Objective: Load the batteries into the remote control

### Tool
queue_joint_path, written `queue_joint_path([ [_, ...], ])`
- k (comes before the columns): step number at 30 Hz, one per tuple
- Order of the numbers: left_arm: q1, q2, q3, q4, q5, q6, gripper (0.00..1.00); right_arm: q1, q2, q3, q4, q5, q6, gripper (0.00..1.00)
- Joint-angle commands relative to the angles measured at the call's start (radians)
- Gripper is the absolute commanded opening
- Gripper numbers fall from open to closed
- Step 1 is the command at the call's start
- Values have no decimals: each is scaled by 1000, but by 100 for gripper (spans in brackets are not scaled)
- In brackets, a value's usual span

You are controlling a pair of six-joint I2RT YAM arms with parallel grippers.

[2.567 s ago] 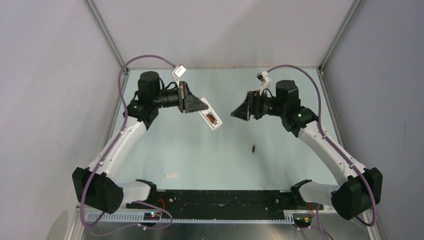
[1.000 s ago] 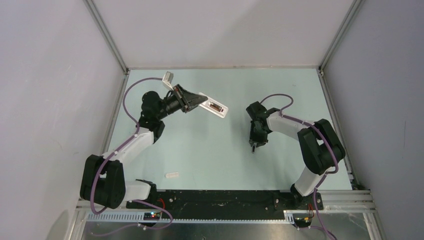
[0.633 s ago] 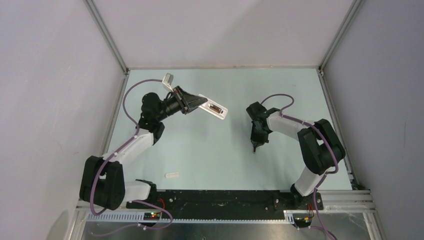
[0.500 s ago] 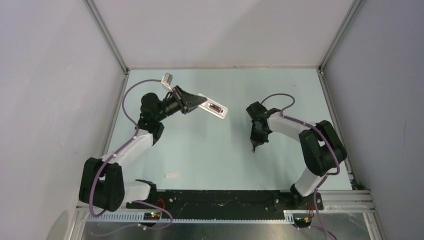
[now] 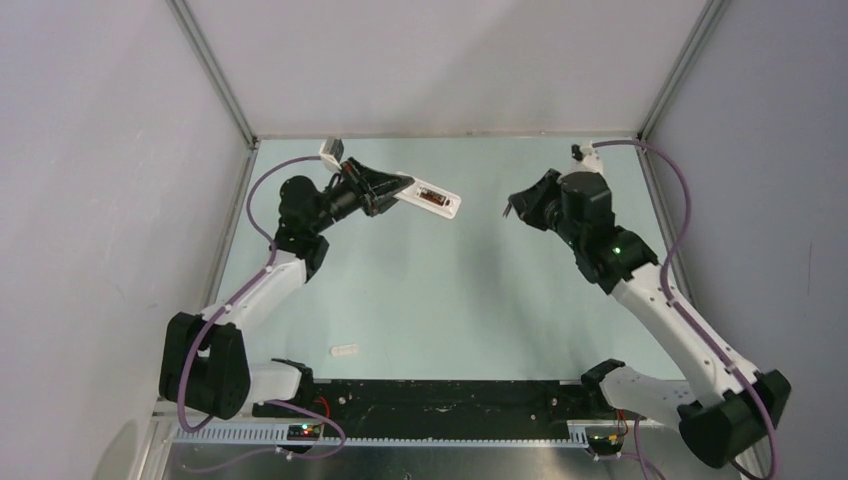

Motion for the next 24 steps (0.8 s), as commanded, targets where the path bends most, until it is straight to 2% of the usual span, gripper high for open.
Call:
queue_joint_path([
  [1, -21, 12, 67, 44, 16, -180, 0, 62, -78, 32, 311, 39, -61, 5],
  [5, -35, 28, 73, 43, 57, -285, 0, 97, -86, 54, 526, -41, -154, 6],
  [10, -43, 56, 70, 42, 151, -387, 0, 112, -66, 61, 706, -301, -271, 3],
  [13, -46, 69, 72, 44, 205, -410, 0, 124, -52, 61, 741, -454, -349, 1],
  [19, -54, 99, 92, 44, 329, -396, 0, 160, -54, 50, 673, -698, -565, 0],
  [24, -59, 94, 80, 43, 381, -385, 0, 174, -69, 8, 702, -750, -651, 0],
])
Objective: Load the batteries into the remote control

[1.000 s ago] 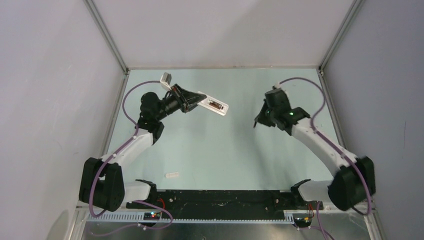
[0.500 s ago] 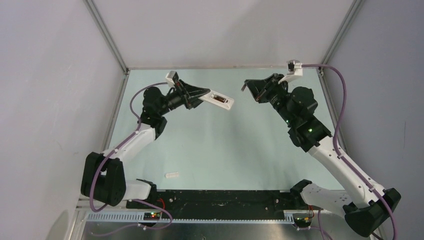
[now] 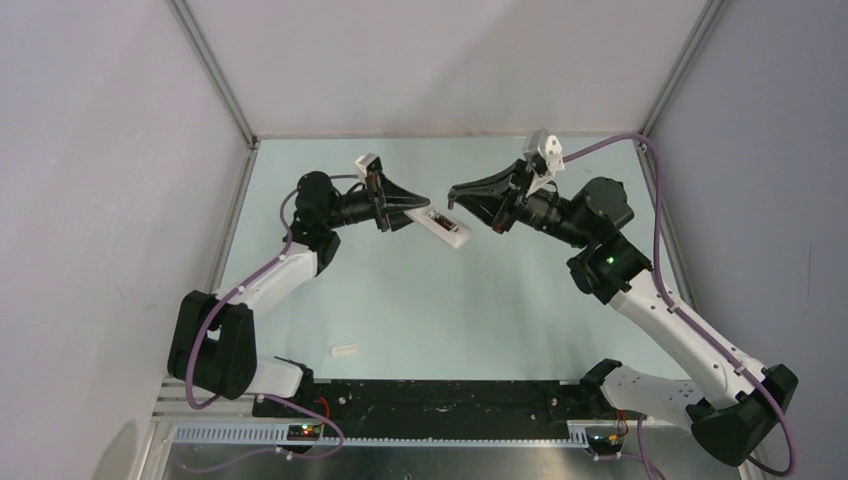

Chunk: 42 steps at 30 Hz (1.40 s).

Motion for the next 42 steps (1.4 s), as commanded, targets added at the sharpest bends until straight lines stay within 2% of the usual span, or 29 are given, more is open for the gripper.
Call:
queue_joint_path([
  [1, -10, -9, 33, 36, 99, -6, 0, 20, -20, -18, 59, -113, -153, 0],
  [8, -13, -14, 54, 35, 113, -29, 0, 61, -8, -43, 38, -126, -250, 0],
  [30, -14, 6, 95, 35, 116, -35, 0, 65, -9, -105, 26, -126, -275, 1],
  [37, -14, 13, 98, 35, 113, -35, 0, 64, -19, -110, -2, -124, -283, 8],
  [42, -14, 17, 90, 36, 108, -32, 0, 65, -33, -119, -16, -121, -292, 21],
])
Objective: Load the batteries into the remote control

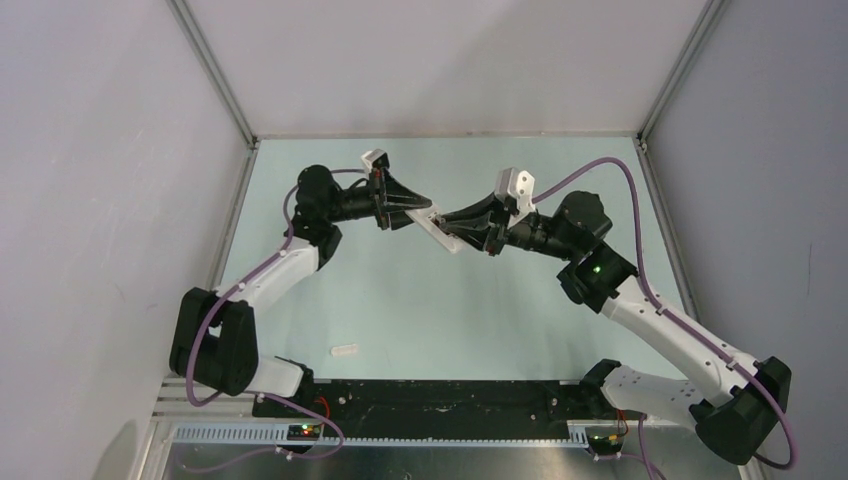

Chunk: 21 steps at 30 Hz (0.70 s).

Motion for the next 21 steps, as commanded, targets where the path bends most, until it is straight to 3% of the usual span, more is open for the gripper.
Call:
queue_joint_path([
  [1, -6, 2, 36, 36, 4, -7, 0, 3, -32, -7, -16, -6, -20, 22],
  [21, -5, 37, 20, 35, -10, -2, 0, -1, -76, -28, -72, -4, -28, 30],
])
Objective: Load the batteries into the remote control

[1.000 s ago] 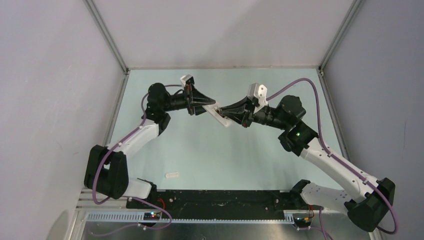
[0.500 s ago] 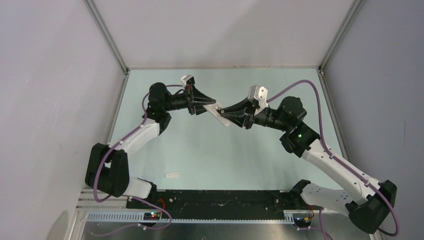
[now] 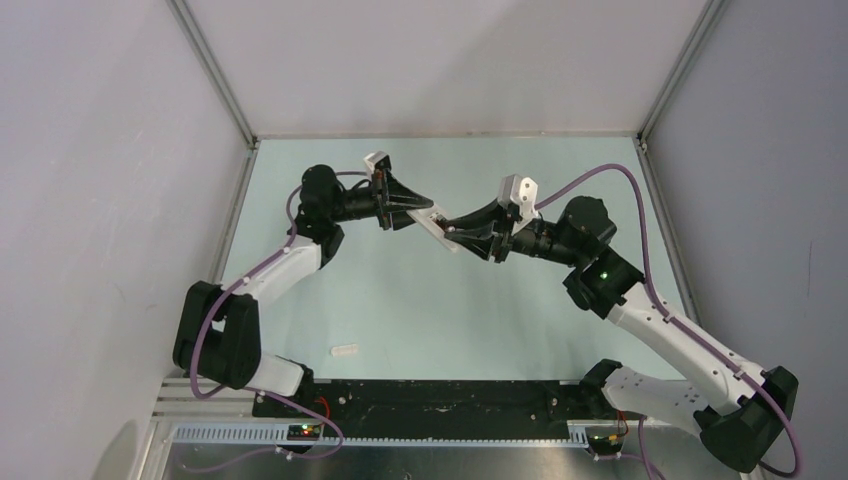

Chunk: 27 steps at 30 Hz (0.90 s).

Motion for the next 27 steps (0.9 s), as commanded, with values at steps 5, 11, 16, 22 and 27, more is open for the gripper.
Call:
queue_joint_path([
  [5, -5, 6, 15, 35, -8, 1, 0, -1, -28, -1, -14, -2, 0, 30],
  [11, -5, 5, 8, 35, -7, 6, 0, -4, -29, -1, -31, 15, 15, 27],
  [16, -5, 0, 4, 35, -6, 12, 0, -4, -24, -1, -14, 40, 39, 28],
  [22, -6, 4, -6, 35, 1, 48, 0, -4, -37, -1, 33, 48, 106, 49],
  [27, -5, 28, -5, 35, 13, 93, 0, 4, -72, 5, 17, 117, 187, 73],
])
